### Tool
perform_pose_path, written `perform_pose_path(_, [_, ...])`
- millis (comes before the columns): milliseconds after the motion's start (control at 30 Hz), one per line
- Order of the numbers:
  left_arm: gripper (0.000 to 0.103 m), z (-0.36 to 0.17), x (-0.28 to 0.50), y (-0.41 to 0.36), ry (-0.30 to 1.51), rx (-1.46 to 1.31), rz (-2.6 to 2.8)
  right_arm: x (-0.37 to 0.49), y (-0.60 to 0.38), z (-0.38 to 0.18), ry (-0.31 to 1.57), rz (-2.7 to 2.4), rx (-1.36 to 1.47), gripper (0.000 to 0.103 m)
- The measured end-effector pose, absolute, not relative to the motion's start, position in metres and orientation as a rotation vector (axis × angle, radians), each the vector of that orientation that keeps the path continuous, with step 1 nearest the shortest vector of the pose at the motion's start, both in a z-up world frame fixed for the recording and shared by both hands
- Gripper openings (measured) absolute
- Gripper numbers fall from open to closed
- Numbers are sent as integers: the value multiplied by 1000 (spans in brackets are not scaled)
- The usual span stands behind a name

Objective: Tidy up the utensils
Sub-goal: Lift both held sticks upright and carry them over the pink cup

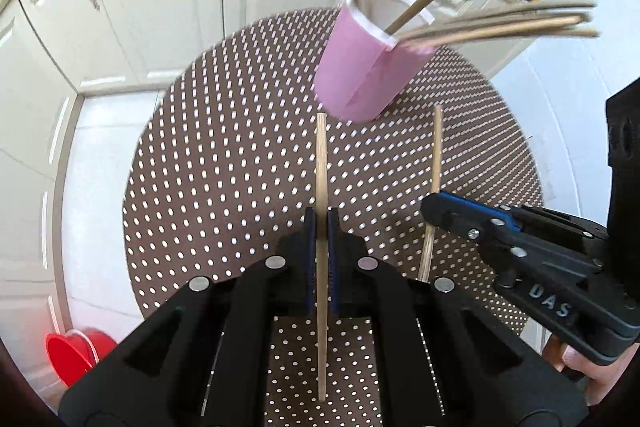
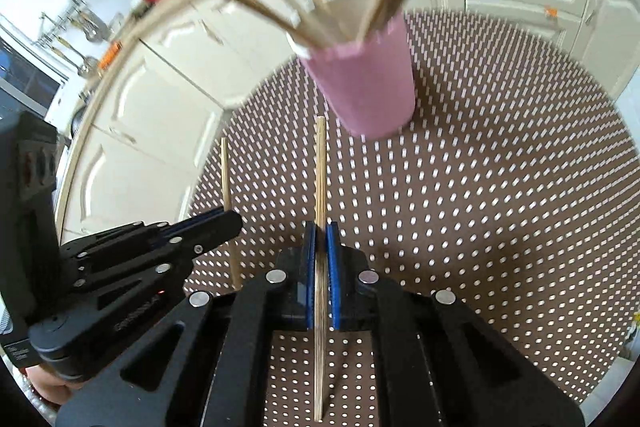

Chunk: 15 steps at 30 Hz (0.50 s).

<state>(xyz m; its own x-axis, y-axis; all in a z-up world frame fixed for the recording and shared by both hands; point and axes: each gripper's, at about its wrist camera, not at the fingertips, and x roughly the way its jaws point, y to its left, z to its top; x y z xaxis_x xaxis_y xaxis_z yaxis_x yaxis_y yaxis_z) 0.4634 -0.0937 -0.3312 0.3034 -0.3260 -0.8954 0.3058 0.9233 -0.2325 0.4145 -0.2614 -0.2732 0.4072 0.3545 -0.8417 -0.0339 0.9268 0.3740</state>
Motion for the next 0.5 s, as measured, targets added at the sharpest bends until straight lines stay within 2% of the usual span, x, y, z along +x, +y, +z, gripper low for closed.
perform_pose_path(267, [6, -276, 447, -90, 1054, -10, -464, 382, -267, -224, 966, 210, 298, 5])
perform_pose_path(500, [6, -239, 429, -87, 958, 0, -492, 363, -252, -208, 885, 181, 253, 5])
